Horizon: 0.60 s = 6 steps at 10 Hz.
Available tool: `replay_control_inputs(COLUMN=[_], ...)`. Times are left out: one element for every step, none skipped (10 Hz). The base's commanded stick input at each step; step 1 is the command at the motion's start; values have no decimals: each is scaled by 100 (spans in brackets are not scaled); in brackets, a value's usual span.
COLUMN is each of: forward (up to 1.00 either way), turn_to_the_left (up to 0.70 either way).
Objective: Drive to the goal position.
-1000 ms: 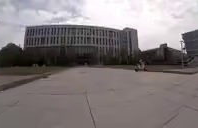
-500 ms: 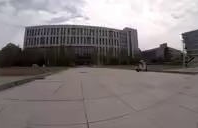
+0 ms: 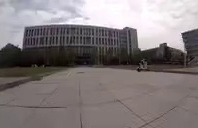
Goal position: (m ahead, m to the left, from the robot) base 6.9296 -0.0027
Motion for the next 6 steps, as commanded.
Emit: replay_control_inputs(forward=[70, 70, 70, 70, 70, 70], turn_to_the_left=[0, 0, 0, 0, 0, 0])
